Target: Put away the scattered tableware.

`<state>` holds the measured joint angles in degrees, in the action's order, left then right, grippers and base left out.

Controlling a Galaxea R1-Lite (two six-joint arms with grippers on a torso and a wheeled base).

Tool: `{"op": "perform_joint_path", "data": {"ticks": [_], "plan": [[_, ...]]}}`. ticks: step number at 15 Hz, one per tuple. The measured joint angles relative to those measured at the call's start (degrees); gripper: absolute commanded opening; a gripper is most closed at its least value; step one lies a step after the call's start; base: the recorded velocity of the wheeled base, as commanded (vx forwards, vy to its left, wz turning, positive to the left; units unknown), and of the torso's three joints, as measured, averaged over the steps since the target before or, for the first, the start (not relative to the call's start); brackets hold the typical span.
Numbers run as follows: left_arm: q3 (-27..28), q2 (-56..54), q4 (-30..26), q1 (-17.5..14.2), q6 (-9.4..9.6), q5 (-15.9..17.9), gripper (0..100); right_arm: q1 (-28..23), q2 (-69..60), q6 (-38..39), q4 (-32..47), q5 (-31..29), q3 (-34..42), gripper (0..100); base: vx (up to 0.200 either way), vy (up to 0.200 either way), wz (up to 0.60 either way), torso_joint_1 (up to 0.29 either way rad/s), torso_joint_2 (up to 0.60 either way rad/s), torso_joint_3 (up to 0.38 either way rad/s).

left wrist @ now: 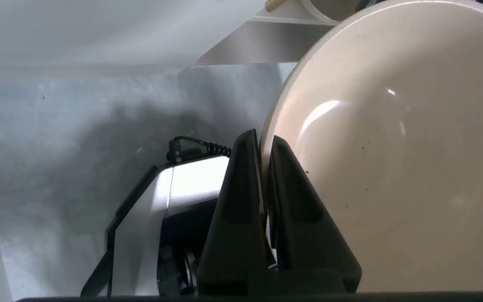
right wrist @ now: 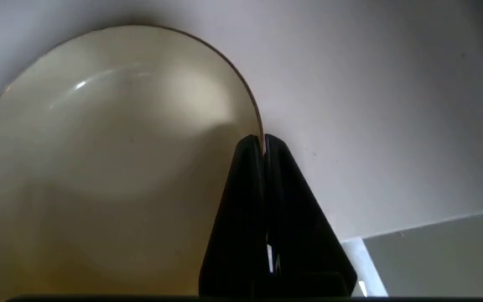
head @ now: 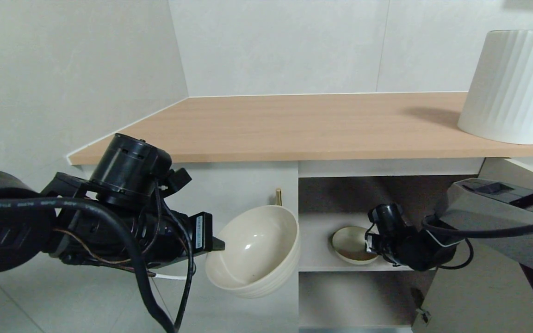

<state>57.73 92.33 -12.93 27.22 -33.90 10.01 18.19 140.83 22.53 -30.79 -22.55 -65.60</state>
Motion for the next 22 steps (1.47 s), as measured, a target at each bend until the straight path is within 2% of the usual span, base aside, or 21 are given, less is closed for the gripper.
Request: {"op": "perform_joint_path", "data": {"ticks": [15, 16, 22], "plan": [[0.1, 0.0, -0.3, 0.0, 0.00, 0.0, 0, -1.2, 1.6, 0.0, 0.0, -1.7, -2.3, 0, 0.000, 0.000, 0.00, 0.000, 0.00, 0.000], [0.1, 0.0, -0.3, 0.0, 0.00, 0.0, 0, -1.2, 1.6, 0.0, 0.0, -1.7, -2.3, 100, 0.000, 0.000, 0.00, 0.000, 0.00, 0.000], [0.1, -0.1, -0.3, 0.0, 0.00, 0.0, 0, -1.2, 1.5, 0.2, 0.0, -1.7, -2.0, 100, 0.000, 0.000, 0.00, 0.000, 0.00, 0.000]]}}
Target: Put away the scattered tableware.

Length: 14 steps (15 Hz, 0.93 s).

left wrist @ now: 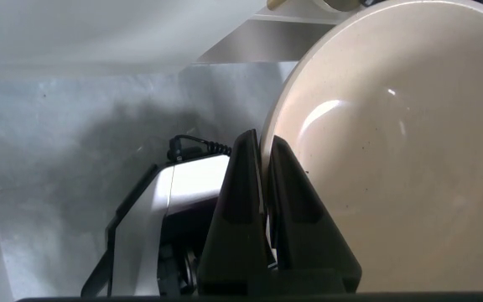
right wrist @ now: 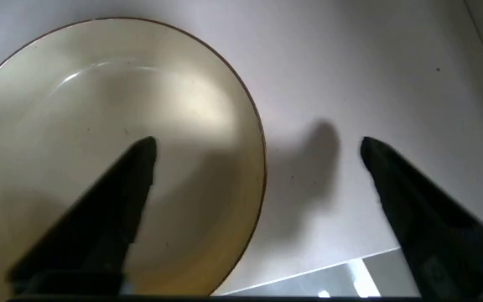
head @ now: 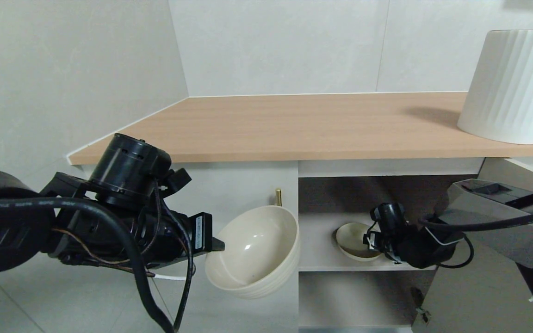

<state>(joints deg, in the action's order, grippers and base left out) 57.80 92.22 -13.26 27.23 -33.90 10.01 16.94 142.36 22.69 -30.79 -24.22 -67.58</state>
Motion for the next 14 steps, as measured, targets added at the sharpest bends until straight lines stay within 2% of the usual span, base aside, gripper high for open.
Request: {"op": "perform_joint_path", "data": {"ticks": [2, 5, 9, 12, 13, 14], "plan": [[0.0, 0.0, 0.0, 0.0, 0.00, 0.0, 0, 0.0, -0.3, 0.0, 0.0, 0.0, 0.8, 100, 0.000, 0.000, 0.00, 0.000, 0.00, 0.000], [0.0, 0.0, 0.0, 1.0, 0.00, 0.0, 0, 1.2, -3.6, -0.2, 0.0, 2.2, 5.8, 100, 0.000, 0.000, 0.00, 0.000, 0.00, 0.000], [-0.5, 1.6, -0.1, 5.0, 0.07, -0.3, 0, 5.2, -16.2, -2.5, 0.9, 10.3, 15.5, 100, 0.000, 0.000, 0.00, 0.000, 0.00, 0.000], [-0.7, 5.2, -0.1, 8.2, 0.24, -2.7, 0, 7.9, -27.7, -2.8, 9.4, 17.1, 18.8, 100, 0.000, 0.000, 0.00, 0.000, 0.00, 0.000], [-0.9, 6.7, -0.2, 9.3, 1.22, -4.0, 0, 8.5, -32.1, -2.9, 13.3, 20.4, 19.1, 100, 0.000, 0.000, 0.00, 0.000, 0.00, 0.000], [-1.3, 7.9, -1.2, 10.3, 3.33, -6.3, 0, 9.0, -36.1, -2.9, 17.3, 23.7, 19.1, 100, 0.000, 0.000, 0.00, 0.000, 0.00, 0.000]]}}
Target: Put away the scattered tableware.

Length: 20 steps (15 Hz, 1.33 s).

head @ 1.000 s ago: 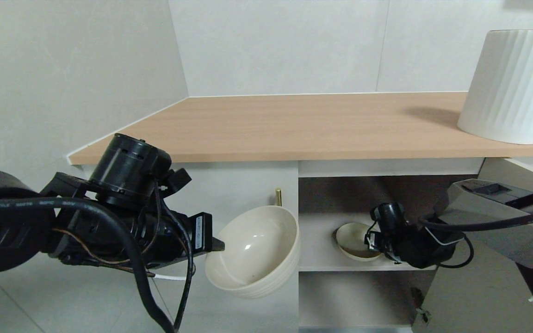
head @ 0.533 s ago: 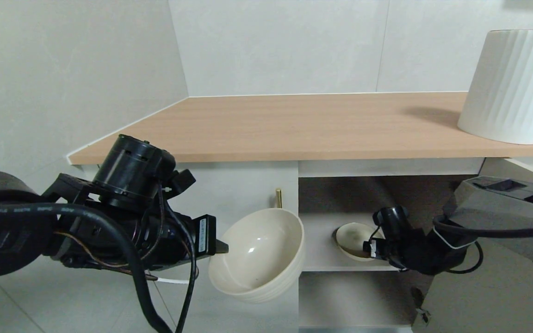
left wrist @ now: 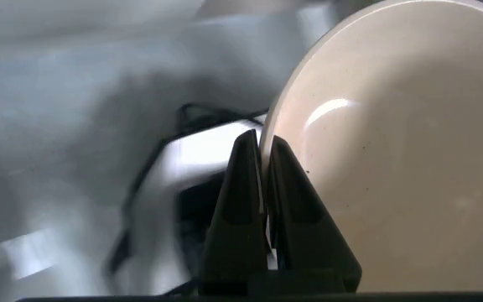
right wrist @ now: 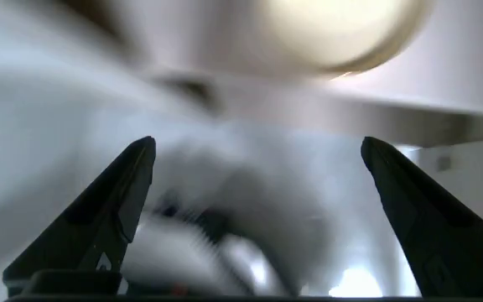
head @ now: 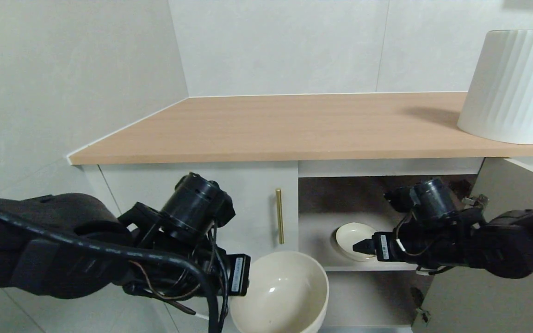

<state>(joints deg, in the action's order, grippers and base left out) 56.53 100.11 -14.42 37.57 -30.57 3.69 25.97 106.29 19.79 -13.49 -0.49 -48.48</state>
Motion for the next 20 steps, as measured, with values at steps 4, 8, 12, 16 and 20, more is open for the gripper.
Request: {"op": "perform_joint_path", "data": {"ticks": [4, 8, 12, 16, 20], "plan": [[-0.6, 3.7, -1.5, 2.2, 2.11, -5.5, 0, 5.5, -15.7, 0.0, 20.3, 9.9, -2.9, 100, 0.000, 0.000, 0.00, 0.000, 0.00, 0.000], [-0.2, 4.9, -1.1, 4.1, 2.13, -7.4, 0, 13.8, -19.4, 0.0, 22.2, 10.6, -3.9, 100, 0.000, 0.000, 0.00, 0.000, 0.00, 0.000], [0.3, 5.0, 0.8, 5.8, 2.13, -12.7, 0, 17.5, -15.0, 0.3, 22.3, 9.7, -4.3, 100, 0.000, 0.000, 0.00, 0.000, 0.00, 0.000], [-0.7, 4.3, 5.4, 7.6, 2.13, -18.4, 0, 19.2, -8.8, 2.3, 22.2, 5.2, -5.3, 100, 0.000, 0.000, 0.00, 0.000, 0.00, 0.000], [-2.9, 2.5, 9.1, 9.0, 2.24, -18.5, 0, 19.5, -5.9, 3.7, 21.7, 4.6, -6.1, 100, 0.000, 0.000, 0.00, 0.000, 0.00, 0.000]]}}
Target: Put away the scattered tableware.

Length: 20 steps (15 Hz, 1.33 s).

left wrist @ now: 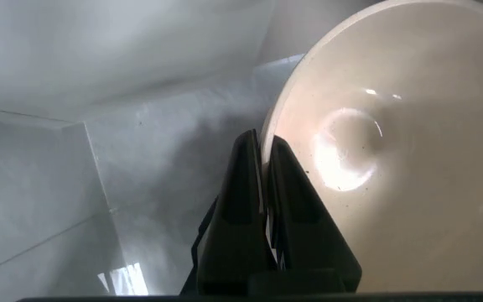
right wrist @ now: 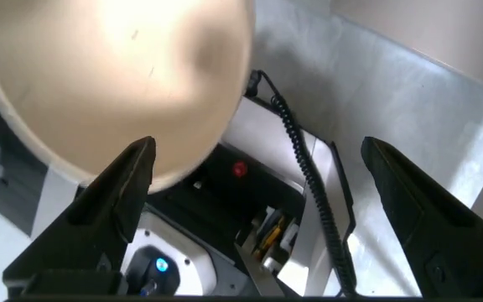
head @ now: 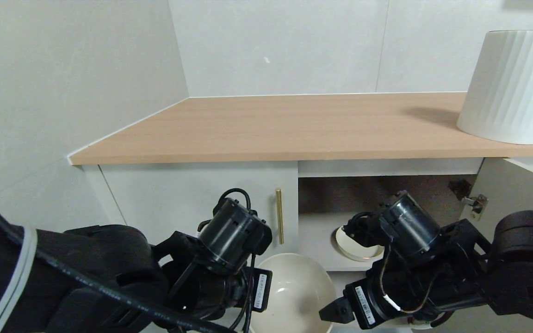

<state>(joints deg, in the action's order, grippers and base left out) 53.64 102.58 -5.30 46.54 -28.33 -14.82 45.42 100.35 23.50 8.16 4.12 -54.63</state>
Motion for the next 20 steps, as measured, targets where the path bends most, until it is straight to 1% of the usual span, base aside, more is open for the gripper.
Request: {"op": "perform_joint_path", "data": {"ticks": [2, 3, 4, 16, 17, 20], "plan": [[-0.7, -0.5, 0.1, 0.5, 1.05, 0.0, 0, 0.0, 0.7, 0.5, -1.1, -0.7, -0.1, 100, 0.000, 0.000, 0.00, 0.000, 0.00, 0.000], [-1.0, -0.5, 0.1, 0.6, 1.21, 0.0, 0, 0.0, 0.9, 0.8, -1.2, -0.7, -0.2, 100, 0.000, 0.000, 0.00, 0.000, 0.00, 0.000], [-1.1, -0.5, 0.1, 0.8, 1.23, 0.0, 0, 0.0, 1.1, 1.2, -1.2, -0.7, -0.3, 0, 0.000, 0.000, 0.00, 0.000, 0.00, 0.000], [-1.4, -0.6, 0.2, 0.9, 1.18, 0.1, 0, 0.0, 1.4, 1.2, -1.7, -0.8, 0.0, 0, 0.000, 0.000, 0.00, 0.000, 0.00, 0.000], [-1.4, -0.6, 0.2, 0.9, 1.21, 0.1, 100, 0.0, 1.4, 1.2, -1.7, -0.8, 0.0, 0, 0.000, 0.000, 0.00, 0.000, 0.00, 0.000], [-1.6, -0.7, -0.1, 0.8, 1.24, -0.1, 100, -0.1, 1.4, 1.2, -1.1, -1.0, 0.2, 0, 0.000, 0.000, 0.00, 0.000, 0.00, 0.000]]}}
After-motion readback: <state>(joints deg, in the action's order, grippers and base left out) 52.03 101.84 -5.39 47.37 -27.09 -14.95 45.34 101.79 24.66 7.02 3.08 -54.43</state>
